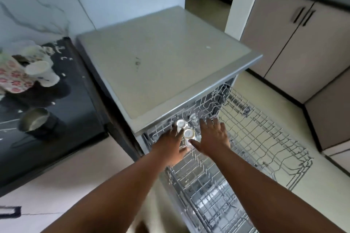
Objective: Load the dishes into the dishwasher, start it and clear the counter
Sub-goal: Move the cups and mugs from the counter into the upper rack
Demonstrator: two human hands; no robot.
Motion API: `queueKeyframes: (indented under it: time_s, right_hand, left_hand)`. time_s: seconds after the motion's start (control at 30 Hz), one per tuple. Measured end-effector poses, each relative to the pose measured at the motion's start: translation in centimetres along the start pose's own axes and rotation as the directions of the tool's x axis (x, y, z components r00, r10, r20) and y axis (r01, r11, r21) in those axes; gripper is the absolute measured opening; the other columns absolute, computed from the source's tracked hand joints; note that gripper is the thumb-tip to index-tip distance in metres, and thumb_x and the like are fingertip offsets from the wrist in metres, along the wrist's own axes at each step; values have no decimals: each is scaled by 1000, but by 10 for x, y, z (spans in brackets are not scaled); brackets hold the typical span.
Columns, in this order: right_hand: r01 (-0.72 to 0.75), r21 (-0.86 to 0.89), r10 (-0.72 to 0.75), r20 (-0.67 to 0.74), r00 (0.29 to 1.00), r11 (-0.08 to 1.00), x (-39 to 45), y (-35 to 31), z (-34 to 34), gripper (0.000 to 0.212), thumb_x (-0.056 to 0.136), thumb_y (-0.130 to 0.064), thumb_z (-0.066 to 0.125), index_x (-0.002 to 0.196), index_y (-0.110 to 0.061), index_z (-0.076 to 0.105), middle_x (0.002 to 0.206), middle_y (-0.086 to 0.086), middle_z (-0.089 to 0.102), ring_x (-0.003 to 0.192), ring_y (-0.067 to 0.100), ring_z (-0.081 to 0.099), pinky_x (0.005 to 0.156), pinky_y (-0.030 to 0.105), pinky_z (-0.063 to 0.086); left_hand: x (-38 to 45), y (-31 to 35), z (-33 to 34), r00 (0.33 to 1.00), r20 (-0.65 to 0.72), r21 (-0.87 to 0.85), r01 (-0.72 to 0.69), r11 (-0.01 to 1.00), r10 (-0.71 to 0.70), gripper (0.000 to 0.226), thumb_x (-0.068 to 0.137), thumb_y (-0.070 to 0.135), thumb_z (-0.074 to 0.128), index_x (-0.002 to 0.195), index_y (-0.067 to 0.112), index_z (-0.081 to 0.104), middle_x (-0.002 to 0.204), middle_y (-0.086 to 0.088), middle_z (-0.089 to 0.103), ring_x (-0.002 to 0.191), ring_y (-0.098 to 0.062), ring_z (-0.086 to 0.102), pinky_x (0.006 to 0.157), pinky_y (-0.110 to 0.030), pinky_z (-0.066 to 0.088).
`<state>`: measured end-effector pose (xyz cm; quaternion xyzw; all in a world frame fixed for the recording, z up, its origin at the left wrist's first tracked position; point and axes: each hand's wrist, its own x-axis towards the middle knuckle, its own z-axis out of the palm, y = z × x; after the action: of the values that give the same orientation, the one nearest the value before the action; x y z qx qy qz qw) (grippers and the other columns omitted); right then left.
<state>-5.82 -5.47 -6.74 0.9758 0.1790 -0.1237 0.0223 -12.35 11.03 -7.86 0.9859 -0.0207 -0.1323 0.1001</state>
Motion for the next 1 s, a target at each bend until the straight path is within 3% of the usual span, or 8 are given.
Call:
queueKeyframes:
  time_s: [0.13, 0.3, 0.47, 0.7, 0.83, 1.0]
  right_hand:
    - [-36, -21, 34, -58, 998, 999, -12, -13, -41, 98, 85, -78, 30, 154, -18, -8, 163, 10, -5, 148, 33, -11, 116, 48, -10]
    - [-60, 44, 66, -162, 984, 997, -30, -74, -94, 97, 85, -77, 30, 155, -20, -5, 163, 8, 0, 149, 31, -7, 119, 49, -5]
    - [61, 72, -38, -290, 956, 996, -48, -182, -123, 94, 83, -77, 32, 154, -21, 8, 161, 6, 15, 149, 30, 4, 118, 54, 2]
    - [321, -8, -290, -446, 846, 947, -62, -337, -168, 108, 72, -91, 19, 154, -21, 14, 159, 5, 23, 148, 29, 12, 115, 56, 5]
    - [417, -32, -386, -451, 805, 908, -62, -393, -178, 105, 73, -88, 21, 154, -21, 15, 160, 5, 21, 149, 28, 9, 117, 53, 5]
    - [439, -21, -407, -418, 813, 898, -38, -425, -175, 100, 78, -85, 30, 153, -21, 14, 160, 6, 21, 149, 28, 8, 119, 51, 7]
  left_hand:
    - [-25, 8, -46, 983, -148, -78, -123, 989, 110, 69, 97, 52, 42, 154, 24, 14, 162, -6, 16, 145, -27, 24, 116, -40, 25]
    - [-65, -22, -109, 890, -422, -7, -194, 981, 173, 64, 99, 47, 36, 155, 21, 18, 161, -4, 22, 148, -24, 19, 120, -36, 11]
    - [-139, -108, -147, 860, -510, -28, -13, 1000, -3, 69, 98, 54, 32, 156, 21, 10, 163, -4, 11, 150, -23, 4, 120, -39, -3]
    - [-247, -236, -182, 761, -570, -135, 286, 949, -311, 75, 97, 59, 31, 156, 20, 5, 163, -4, 8, 150, -22, 3, 121, -42, -1]
    - [-285, -287, -188, 721, -548, -190, 388, 902, -425, 80, 95, 64, 28, 156, 20, 0, 164, -5, 0, 150, -24, -1, 121, -42, -3]
    - [-295, -329, -180, 645, -533, -295, 464, 835, -547, 81, 94, 65, 27, 155, 24, -6, 164, -3, -4, 150, -22, -8, 118, -41, -8]
